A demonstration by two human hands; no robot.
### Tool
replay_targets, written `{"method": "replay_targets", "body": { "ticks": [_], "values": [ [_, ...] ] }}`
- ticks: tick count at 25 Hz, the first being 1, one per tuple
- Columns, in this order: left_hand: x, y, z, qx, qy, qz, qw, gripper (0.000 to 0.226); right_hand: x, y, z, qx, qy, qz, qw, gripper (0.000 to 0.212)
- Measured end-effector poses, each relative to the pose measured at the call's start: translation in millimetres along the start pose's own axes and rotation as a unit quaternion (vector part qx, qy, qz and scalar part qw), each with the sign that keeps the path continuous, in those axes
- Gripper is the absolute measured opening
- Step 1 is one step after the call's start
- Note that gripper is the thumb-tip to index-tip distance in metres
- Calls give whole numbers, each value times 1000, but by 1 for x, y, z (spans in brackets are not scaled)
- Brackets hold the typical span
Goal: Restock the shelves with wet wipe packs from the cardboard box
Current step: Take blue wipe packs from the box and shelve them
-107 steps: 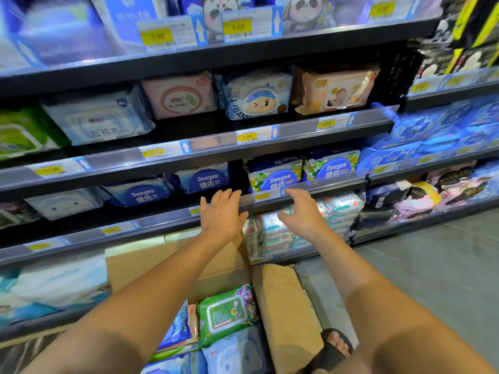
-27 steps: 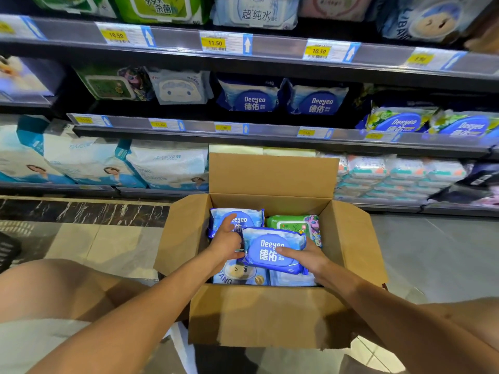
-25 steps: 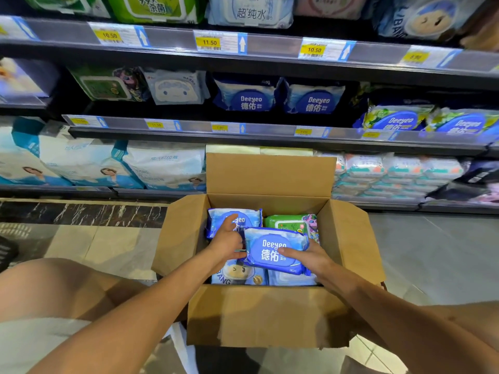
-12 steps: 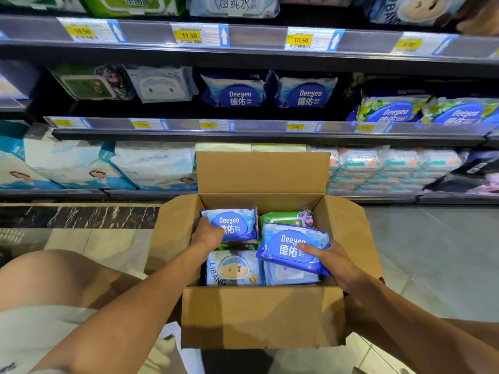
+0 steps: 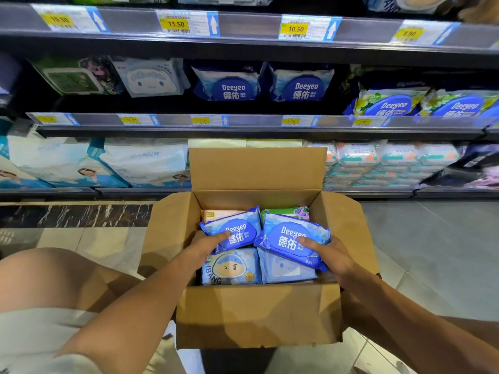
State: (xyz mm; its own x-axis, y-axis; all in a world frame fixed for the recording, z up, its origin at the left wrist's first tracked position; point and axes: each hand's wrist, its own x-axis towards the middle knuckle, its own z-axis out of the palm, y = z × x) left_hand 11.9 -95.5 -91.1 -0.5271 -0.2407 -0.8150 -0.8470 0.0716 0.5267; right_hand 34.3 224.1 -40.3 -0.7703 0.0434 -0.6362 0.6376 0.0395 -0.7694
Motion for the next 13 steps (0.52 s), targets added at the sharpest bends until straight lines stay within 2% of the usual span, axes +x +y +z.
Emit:
{"method": "replay_targets", "body": {
  "ticks": [3, 6, 8, 13],
  "values": [
    [10, -1, -1, -8, -5, 0, 1000, 66, 0, -1, 0, 2, -2, 0, 1000, 39],
    [12, 2, -3, -10, -31, 12, 999, 39, 2, -1, 0, 2, 2, 2, 1000, 37],
    [14, 2, -2, -2, -33, 17, 999, 31, 2, -2, 0, -1, 4, 4, 1000, 40],
    [15, 6, 3, 5, -52, 44, 998, 58, 0, -8, 0, 9, -8, -4, 1000, 41]
  ]
}}
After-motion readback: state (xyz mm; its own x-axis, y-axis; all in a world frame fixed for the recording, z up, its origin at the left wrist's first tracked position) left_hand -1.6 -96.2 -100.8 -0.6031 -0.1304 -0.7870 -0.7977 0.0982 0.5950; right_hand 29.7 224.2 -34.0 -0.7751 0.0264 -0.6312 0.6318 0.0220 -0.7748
